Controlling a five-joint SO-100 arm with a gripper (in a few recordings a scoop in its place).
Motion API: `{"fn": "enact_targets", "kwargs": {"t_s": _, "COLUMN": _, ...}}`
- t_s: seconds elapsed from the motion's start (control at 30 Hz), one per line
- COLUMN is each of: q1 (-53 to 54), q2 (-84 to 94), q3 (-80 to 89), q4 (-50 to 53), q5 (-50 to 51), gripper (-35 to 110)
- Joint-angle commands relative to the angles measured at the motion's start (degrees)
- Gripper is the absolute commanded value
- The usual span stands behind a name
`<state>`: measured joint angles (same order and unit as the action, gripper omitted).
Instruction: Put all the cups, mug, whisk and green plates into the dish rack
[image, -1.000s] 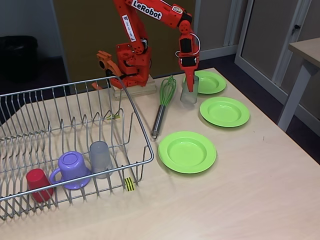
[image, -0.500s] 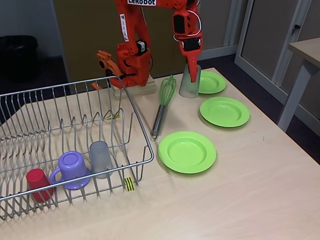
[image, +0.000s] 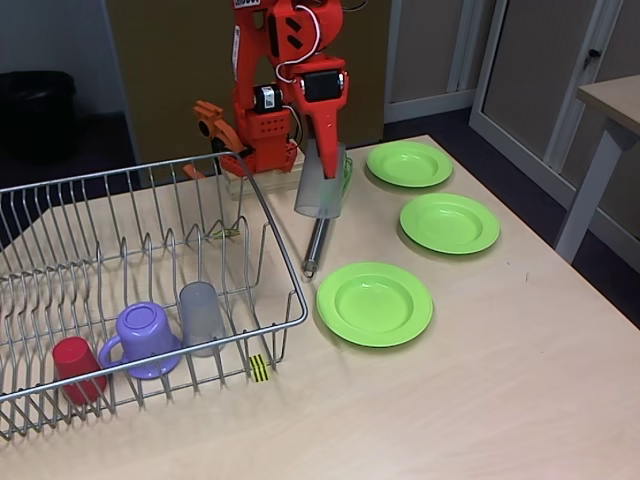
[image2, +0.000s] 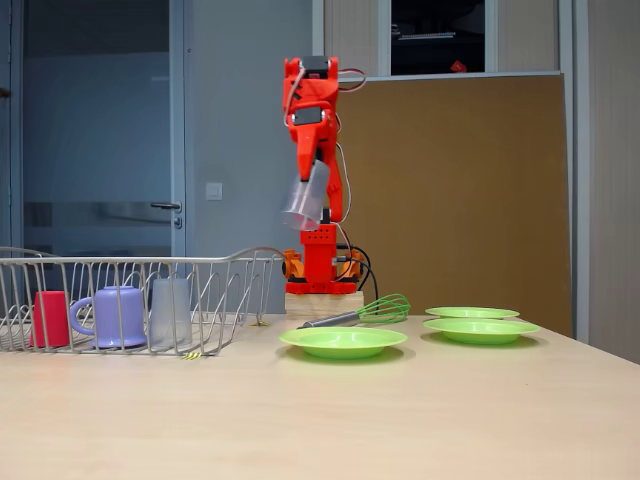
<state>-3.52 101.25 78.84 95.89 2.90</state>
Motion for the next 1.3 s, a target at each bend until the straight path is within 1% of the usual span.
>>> {"fn": "enact_targets", "kwargs": {"t_s": 0.0, "q1": 5.27, "q2": -0.88, "q3": -5.54, "q4": 0.35, "q5": -6.42, "gripper": 16}}
{"fn": "enact_targets", "kwargs": {"t_s": 0.27, "q1": 15.56, "q2": -11.16, "q3": -15.21, "q4": 0.35, "q5": -17.75, "gripper": 16}}
{"fn": "enact_targets", "kwargs": {"t_s": 0.4, "q1": 18.11, "q2": -18.28, "q3": -19.51, "q4": -0.79, "q5": -21.09, "gripper": 16}}
{"fn": "enact_targets", "kwargs": {"t_s": 0.57, "q1": 19.51, "q2": -29.36, "q3": -29.62, "q4": 0.09, "q5": -24.43, "gripper": 17}}
{"fn": "enact_targets", "kwargs": {"t_s": 0.8, "q1": 18.98, "q2": -41.92, "q3": -41.13, "q4": 1.05, "q5": -26.10, "gripper": 19}}
{"fn": "enact_targets", "kwargs": {"t_s": 1.27, "q1": 17.40, "q2": -50.62, "q3": -41.66, "q4": 0.53, "q5": -24.43, "gripper": 20}}
